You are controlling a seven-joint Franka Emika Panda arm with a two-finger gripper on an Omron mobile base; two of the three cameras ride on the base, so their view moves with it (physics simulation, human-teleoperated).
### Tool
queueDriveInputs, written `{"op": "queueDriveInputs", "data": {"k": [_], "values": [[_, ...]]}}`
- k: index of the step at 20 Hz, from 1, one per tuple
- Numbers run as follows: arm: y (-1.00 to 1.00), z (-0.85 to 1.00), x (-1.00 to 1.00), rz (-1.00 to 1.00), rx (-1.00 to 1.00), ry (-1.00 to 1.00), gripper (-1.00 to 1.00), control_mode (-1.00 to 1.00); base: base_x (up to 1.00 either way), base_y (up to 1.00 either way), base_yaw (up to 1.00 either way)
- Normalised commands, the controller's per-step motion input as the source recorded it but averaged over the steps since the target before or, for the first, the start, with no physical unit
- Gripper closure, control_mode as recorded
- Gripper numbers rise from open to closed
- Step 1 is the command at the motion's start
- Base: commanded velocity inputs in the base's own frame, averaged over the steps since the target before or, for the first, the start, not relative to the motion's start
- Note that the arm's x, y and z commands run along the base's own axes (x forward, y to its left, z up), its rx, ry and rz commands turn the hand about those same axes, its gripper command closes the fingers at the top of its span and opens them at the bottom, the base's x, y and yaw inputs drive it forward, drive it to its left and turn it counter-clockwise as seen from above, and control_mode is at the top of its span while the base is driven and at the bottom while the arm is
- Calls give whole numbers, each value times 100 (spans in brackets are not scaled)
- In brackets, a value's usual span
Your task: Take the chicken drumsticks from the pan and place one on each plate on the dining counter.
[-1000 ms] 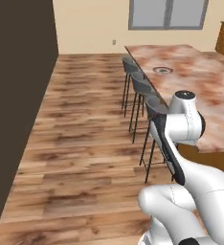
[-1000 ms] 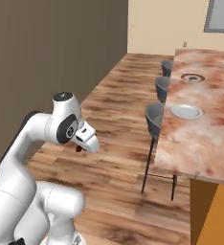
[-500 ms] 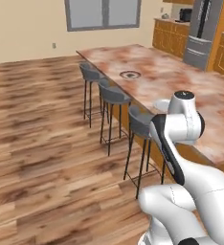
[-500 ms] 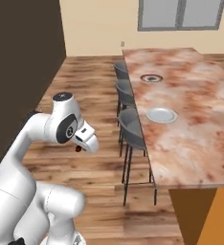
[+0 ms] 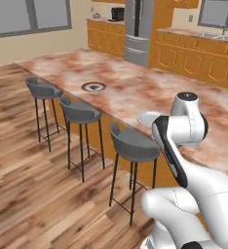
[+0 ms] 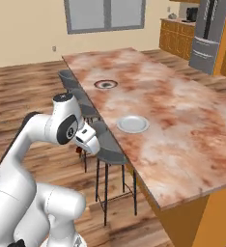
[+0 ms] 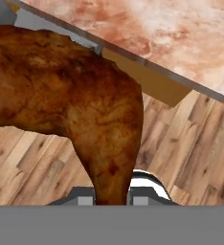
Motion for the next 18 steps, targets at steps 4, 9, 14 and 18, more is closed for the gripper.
{"op": "queueDriveInputs", "data": {"k": [4, 9, 14, 18], "values": [[0, 0, 0, 0, 0, 0, 100, 100, 46, 70, -55], [0, 0, 0, 0, 0, 0, 100, 100, 37, 70, -58], [0, 0, 0, 0, 0, 0, 100, 100, 36, 70, -59], [0, 0, 0, 0, 0, 0, 100, 100, 32, 75, -53]]}}
